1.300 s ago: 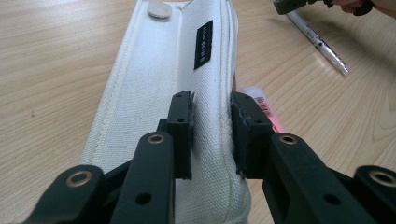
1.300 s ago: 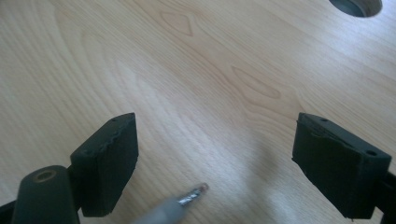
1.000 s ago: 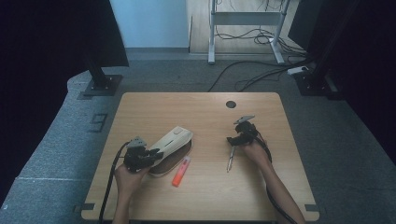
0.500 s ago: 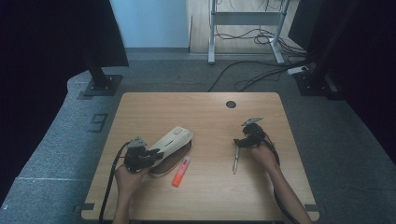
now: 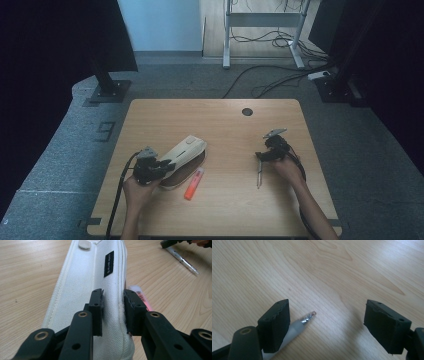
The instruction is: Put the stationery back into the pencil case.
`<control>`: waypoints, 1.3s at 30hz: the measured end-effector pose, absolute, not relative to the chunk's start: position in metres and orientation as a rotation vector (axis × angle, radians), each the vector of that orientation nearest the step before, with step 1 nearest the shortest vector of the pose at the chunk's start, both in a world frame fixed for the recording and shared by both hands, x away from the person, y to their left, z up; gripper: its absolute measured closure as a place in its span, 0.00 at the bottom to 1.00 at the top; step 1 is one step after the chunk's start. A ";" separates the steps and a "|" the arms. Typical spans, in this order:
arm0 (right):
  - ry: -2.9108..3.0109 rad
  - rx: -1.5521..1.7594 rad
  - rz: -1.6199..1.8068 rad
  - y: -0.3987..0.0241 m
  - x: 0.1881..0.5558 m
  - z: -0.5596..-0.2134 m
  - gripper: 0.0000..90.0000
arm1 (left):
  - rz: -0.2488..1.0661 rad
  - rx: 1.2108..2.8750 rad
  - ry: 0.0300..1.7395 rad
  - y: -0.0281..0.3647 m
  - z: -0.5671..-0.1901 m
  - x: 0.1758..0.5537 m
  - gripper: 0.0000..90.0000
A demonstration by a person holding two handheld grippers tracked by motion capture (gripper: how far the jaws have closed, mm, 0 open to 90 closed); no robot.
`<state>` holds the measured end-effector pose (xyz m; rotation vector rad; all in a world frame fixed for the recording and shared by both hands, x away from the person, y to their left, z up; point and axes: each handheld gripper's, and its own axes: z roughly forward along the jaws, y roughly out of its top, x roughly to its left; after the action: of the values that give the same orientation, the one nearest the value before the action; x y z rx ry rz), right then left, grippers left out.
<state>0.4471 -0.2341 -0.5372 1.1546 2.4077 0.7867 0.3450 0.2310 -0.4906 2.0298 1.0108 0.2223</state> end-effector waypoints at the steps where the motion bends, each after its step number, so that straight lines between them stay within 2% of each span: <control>1: 2.406 1.161 0.793 -0.236 0.446 -0.537 0.23 | 0.222 2.030 1.011 0.231 -0.491 0.345 0.78; 13: 2.380 1.135 0.835 -0.248 0.420 -0.522 0.25 | 0.224 2.032 1.011 0.231 -0.491 0.345 0.78; 29: 2.300 1.228 0.788 -0.306 0.371 -0.526 0.22 | 0.227 2.038 1.009 0.229 -0.490 0.344 0.77; 39: 2.348 1.200 0.816 -0.293 0.358 -0.541 0.21 | 0.225 2.037 1.009 0.230 -0.490 0.344 0.78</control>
<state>0.3576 -0.2932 -0.5410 1.1997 2.3476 0.8164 0.3445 0.2295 -0.4902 2.0369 1.0090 0.2252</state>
